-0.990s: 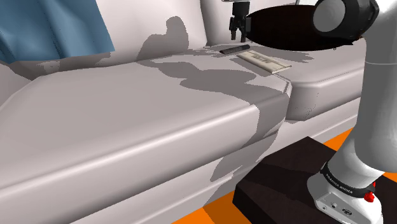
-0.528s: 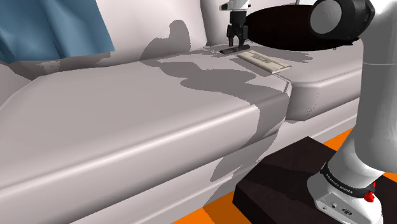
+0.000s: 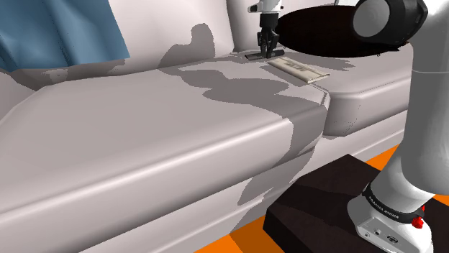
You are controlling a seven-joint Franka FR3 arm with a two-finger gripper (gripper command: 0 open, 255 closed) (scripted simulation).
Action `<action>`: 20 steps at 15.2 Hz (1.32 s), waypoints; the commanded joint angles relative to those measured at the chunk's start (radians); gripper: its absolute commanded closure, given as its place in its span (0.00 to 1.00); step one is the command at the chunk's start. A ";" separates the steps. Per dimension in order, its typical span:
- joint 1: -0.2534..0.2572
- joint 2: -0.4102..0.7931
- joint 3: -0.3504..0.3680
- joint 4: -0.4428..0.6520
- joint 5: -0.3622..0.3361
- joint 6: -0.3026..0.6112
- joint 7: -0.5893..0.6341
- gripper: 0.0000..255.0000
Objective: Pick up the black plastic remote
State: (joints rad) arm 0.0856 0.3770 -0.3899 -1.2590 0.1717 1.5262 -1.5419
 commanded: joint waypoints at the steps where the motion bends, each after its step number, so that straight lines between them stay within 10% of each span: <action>1: 0.000 0.003 0.001 -0.004 0.000 -0.003 0.000 1.00; 20: -0.078 0.133 0.006 0.414 0.050 -0.292 0.009 1.00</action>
State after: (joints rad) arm 0.0142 0.4995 -0.3844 -0.8740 0.2177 1.2519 -1.5339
